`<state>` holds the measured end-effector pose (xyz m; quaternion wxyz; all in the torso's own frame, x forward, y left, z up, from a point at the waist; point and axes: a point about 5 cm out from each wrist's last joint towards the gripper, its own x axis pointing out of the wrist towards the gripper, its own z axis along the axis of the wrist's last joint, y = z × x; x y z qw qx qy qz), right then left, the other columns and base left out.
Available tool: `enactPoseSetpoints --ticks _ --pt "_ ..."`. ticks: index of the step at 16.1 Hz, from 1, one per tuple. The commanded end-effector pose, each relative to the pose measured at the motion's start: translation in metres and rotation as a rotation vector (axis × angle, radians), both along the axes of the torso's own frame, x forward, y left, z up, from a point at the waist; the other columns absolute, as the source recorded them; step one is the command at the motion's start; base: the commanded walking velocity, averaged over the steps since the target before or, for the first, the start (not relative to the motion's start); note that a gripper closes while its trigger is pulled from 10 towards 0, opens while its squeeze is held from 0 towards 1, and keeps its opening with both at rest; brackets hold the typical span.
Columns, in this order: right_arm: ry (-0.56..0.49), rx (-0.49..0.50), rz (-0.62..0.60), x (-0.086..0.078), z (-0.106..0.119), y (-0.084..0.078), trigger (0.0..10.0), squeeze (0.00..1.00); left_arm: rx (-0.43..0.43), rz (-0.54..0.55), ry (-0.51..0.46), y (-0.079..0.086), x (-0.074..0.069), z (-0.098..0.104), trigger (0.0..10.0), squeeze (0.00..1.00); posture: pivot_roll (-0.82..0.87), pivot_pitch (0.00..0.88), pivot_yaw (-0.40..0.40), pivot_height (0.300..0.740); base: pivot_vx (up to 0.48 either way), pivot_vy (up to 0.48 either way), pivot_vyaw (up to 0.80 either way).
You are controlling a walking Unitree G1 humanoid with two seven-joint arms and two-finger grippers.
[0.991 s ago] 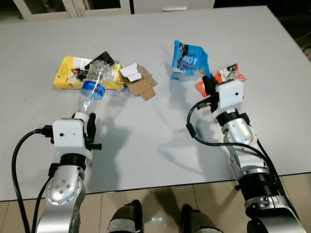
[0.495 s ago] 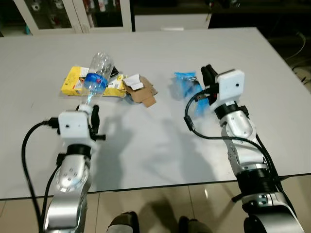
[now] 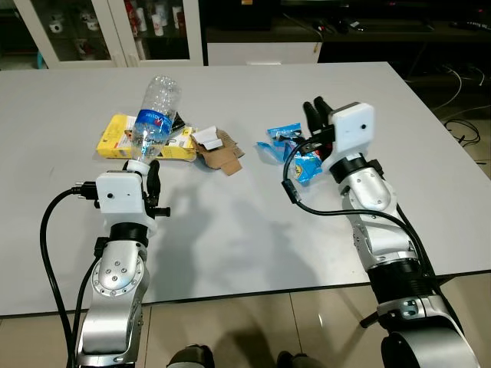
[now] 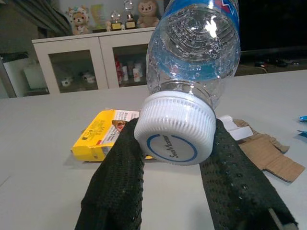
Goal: Picking trash to rubbish bin
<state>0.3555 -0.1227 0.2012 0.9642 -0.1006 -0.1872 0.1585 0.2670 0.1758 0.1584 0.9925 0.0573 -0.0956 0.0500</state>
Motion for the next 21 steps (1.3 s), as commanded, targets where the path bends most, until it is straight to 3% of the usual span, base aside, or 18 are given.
enactPoseSetpoints --ticks 1,5,12,15,20,21 --pt "0.063 -0.040 0.026 0.006 -0.006 0.000 10.0 1.00 0.003 0.011 0.000 0.000 0.000 -0.001 10.0 0.00 0.01 0.068 0.008 0.740 0.000 0.000 0.00" --pt "0.156 -0.123 0.069 0.016 -0.014 -0.005 10.0 1.00 0.002 0.010 0.006 0.000 -0.002 -0.004 10.0 0.00 0.01 0.078 0.007 0.740 0.000 0.000 0.00" --pt "0.262 -0.179 -0.004 0.025 -0.030 -0.024 10.0 1.00 -0.006 0.000 0.035 0.000 -0.005 -0.008 10.0 0.00 0.02 0.095 0.009 0.740 0.000 0.000 0.00" --pt "0.354 -0.104 -0.024 0.027 -0.040 -0.032 10.0 1.00 -0.033 -0.074 0.102 -0.006 -0.008 -0.016 10.0 0.00 0.02 0.106 0.012 0.740 0.000 0.000 0.00" --pt "0.380 -0.067 -0.051 0.028 -0.045 -0.038 10.0 1.00 -0.059 -0.152 0.185 -0.013 -0.018 -0.024 10.0 0.00 0.03 0.127 0.015 0.740 0.000 0.000 0.00" --pt "0.391 0.002 -0.051 0.028 -0.046 -0.040 10.0 1.00 -0.059 -0.153 0.201 -0.013 -0.022 -0.027 10.0 0.00 0.04 0.134 0.017 0.740 0.000 0.000 0.00"
